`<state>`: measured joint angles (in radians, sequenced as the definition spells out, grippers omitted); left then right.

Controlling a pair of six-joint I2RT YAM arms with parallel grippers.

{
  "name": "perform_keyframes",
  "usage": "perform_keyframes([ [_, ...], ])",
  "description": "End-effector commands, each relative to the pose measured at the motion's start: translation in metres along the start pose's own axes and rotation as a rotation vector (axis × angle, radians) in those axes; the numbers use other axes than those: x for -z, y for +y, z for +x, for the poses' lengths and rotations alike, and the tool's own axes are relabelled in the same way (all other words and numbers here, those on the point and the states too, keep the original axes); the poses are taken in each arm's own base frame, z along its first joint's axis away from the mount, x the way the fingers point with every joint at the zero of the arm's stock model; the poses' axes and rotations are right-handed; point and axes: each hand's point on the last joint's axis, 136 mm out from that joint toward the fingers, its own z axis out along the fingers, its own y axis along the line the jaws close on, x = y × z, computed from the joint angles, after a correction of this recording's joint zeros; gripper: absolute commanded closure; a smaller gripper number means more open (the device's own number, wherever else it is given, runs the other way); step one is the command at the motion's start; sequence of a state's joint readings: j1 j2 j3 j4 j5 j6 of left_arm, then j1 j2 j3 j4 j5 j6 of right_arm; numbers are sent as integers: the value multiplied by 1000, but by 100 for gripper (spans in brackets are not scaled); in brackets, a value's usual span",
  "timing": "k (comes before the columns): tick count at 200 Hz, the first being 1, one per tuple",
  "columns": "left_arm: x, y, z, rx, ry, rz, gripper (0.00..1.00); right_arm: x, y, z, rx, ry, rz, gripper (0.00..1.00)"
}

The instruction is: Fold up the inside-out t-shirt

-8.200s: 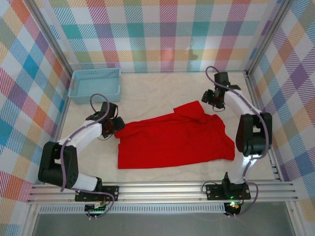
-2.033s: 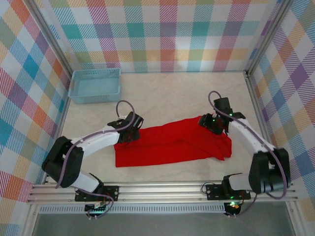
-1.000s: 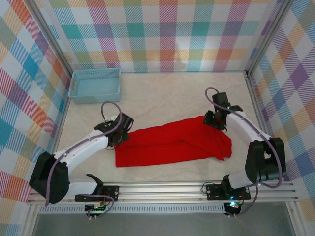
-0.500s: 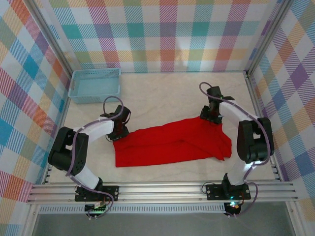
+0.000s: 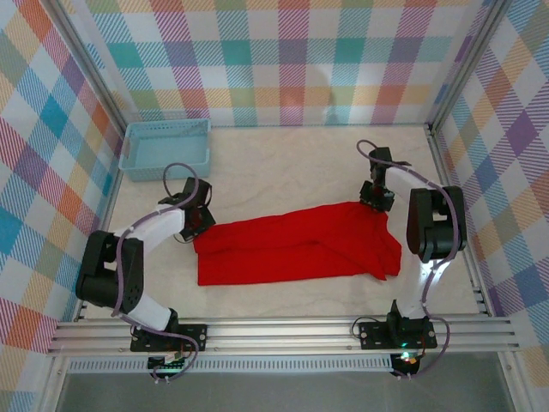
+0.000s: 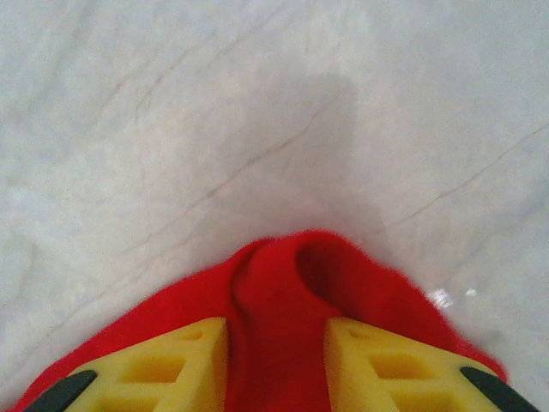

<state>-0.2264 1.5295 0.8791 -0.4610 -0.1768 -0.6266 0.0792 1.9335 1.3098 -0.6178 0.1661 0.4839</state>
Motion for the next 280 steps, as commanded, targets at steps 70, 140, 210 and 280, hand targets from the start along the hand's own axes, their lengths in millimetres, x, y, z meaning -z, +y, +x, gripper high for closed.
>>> perform_keyframes([
  [70,12,8,-20,54,-28,12,40,51,9,-4,99,-94,-3,53],
  [140,24,26,16,13,10,-2,24,72,16,110,209,66,-162,44],
  [210,4,28,46,-7,90,38,41,45,20,131,261,132,-96,47],
  [280,0,28,49,-15,100,39,67,46,24,122,310,102,-51,79],
])
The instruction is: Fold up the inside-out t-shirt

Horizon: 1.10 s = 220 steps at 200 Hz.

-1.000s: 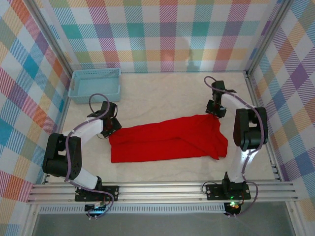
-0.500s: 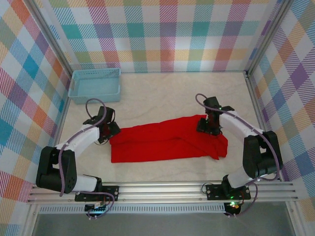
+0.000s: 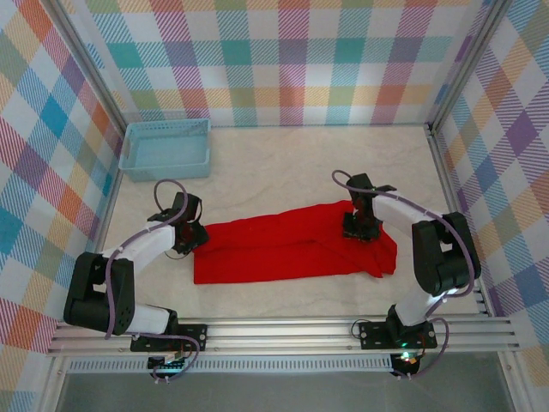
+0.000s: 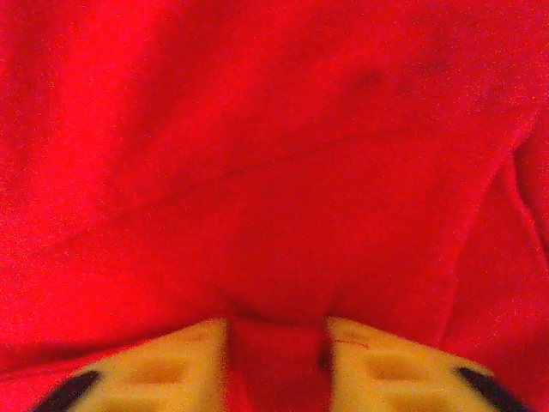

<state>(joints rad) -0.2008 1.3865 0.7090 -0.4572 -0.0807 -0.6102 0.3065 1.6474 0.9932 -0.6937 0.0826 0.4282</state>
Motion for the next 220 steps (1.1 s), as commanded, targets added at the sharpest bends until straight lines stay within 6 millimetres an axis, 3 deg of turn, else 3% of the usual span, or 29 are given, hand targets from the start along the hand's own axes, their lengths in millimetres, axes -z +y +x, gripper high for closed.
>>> perform_keyframes([
  [1,-6,2,8,-18,22,-9,67,12,4,-10,31,-45,25,80],
  [35,-6,5,8,-22,20,-25,70,26,4,-19,80,-79,92,84],
  [60,-6,5,9,-25,20,-22,70,26,2,-22,93,-72,128,70],
  [93,-3,4,7,-27,13,-20,70,19,3,-20,94,-60,127,68],
  [136,-2,5,7,-28,11,-22,70,21,8,-22,103,-65,101,84],
  [168,-1,7,7,-21,3,-25,71,42,15,-40,146,-127,114,98],
  [192,1,7,6,-20,-3,-27,71,55,27,-61,186,-172,113,100],
  [220,3,8,5,-20,-9,-28,71,54,42,-84,239,-187,112,100],
])
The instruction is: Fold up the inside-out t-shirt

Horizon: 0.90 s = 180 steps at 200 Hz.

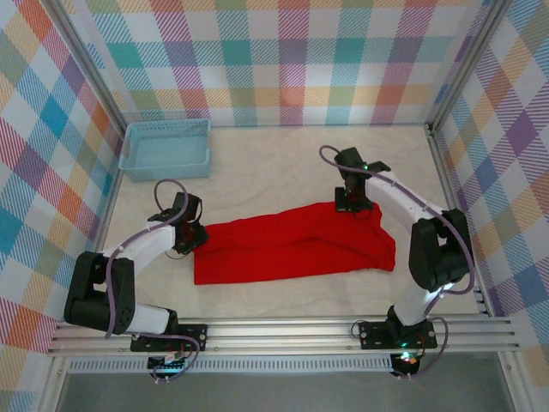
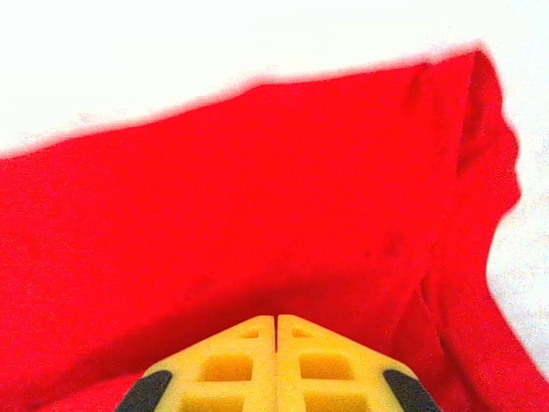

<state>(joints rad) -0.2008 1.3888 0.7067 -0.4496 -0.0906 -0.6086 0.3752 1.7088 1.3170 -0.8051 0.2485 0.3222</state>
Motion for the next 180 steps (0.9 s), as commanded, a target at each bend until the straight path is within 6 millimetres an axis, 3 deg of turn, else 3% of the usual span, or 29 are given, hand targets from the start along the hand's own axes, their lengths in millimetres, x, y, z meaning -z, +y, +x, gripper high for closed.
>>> perform_keyframes([
  [1,4,7,6,-20,0,-23,71,-8,7,-12,82,15,25,100],
  [21,6,7,6,-22,0,-24,69,-18,9,-19,100,36,58,99],
  [45,11,5,4,-35,-3,-18,59,-24,4,-19,99,53,97,70],
  [78,44,2,-11,-66,-99,-16,47,-3,-23,-16,40,12,143,35],
  [98,66,-18,-16,-133,-153,27,42,3,-38,1,-23,10,108,20],
  [117,75,-48,-13,-199,-156,108,36,-2,-48,21,-99,34,46,9],
  [153,52,-87,0,-246,-69,174,31,-30,-60,56,-200,137,24,1],
  [180,20,-85,4,-228,-16,107,25,-56,-70,73,-281,226,35,0],
])
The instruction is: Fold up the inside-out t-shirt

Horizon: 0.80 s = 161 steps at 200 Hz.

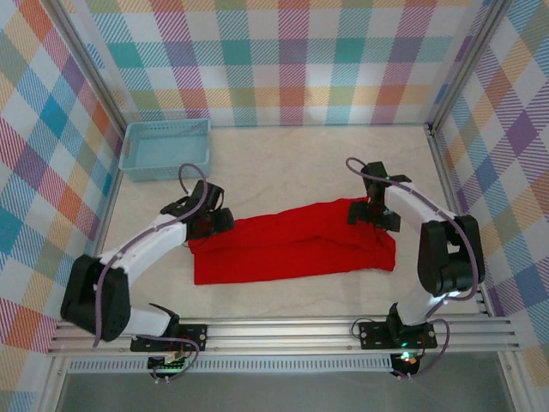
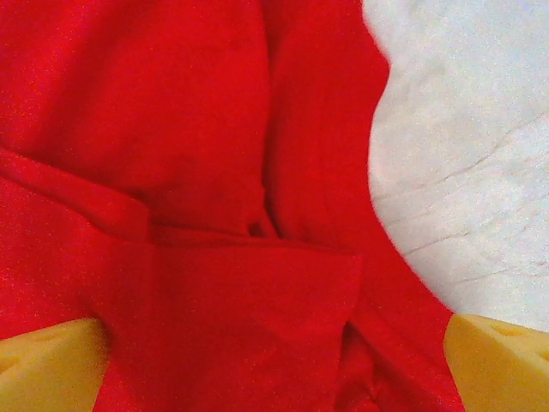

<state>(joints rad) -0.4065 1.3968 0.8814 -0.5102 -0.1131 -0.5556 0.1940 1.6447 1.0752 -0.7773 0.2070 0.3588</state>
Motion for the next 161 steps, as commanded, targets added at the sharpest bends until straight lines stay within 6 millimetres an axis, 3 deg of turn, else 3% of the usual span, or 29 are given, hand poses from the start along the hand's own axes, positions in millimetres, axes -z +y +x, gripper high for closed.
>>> perform_keyframes([
  [1,-21,-3,3,5,44,-15,25,-24,-1,7,-86,72,-21,0],
  [33,-53,22,17,93,116,-76,21,-43,-27,5,-172,108,46,0],
  [54,-65,38,27,135,150,-112,18,-51,-24,7,-183,136,26,0],
  [91,-72,49,35,144,174,-140,19,-61,-19,10,-182,166,9,2],
  [114,-63,58,35,145,145,-162,20,-62,-18,9,-177,168,7,10],
  [161,-13,52,11,132,1,-91,19,-63,-17,6,-166,160,5,39],
])
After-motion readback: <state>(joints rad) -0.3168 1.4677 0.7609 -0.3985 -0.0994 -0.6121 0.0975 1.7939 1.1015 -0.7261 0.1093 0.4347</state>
